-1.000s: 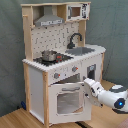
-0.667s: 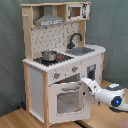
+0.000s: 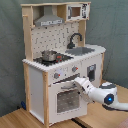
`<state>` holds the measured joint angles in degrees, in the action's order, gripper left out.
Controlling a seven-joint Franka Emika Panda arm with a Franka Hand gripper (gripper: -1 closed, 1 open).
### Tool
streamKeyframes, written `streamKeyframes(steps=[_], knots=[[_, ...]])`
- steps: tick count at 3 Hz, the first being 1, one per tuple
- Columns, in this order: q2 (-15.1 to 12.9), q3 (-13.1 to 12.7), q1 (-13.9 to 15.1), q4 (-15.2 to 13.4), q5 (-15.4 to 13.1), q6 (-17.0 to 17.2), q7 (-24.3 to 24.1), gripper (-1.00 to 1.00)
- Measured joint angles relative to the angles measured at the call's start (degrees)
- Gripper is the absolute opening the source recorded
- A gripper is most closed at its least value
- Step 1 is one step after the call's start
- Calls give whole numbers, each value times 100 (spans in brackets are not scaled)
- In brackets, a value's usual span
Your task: Play with the kitchen
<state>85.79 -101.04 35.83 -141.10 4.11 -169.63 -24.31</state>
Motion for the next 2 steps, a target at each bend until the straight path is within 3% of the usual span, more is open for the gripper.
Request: streamKeyframes(steps=[2], knots=[[-1,43,854,294,0,-522,550,100]])
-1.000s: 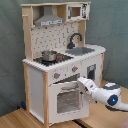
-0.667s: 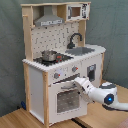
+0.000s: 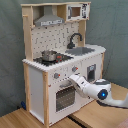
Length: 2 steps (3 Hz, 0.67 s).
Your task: Play with the kitchen
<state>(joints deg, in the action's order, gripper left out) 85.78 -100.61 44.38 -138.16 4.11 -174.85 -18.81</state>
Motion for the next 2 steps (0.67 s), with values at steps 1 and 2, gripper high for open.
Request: streamKeyframes(steps=[1,2], knots=[[-2,200,213,11,0,-294,446,100],[-2,452,56,107,0,-306,1010,100]])
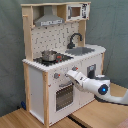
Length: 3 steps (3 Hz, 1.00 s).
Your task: Play with the kitchen
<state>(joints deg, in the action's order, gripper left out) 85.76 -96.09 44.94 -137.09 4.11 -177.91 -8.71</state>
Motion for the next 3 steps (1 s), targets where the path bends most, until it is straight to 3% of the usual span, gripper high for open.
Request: streamKeyframes(steps=[3], knots=[[0,300,-546,106,0,25,1802,100]])
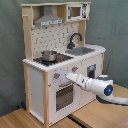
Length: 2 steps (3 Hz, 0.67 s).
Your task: Play with the kitchen
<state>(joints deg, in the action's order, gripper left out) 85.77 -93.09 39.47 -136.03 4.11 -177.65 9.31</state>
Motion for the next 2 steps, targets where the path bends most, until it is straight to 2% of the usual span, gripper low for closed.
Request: streamKeyframes(steps=[1,2], knots=[[2,57,-8,375,0,1,482,100],[167,60,-9,615,1,379,99,100]])
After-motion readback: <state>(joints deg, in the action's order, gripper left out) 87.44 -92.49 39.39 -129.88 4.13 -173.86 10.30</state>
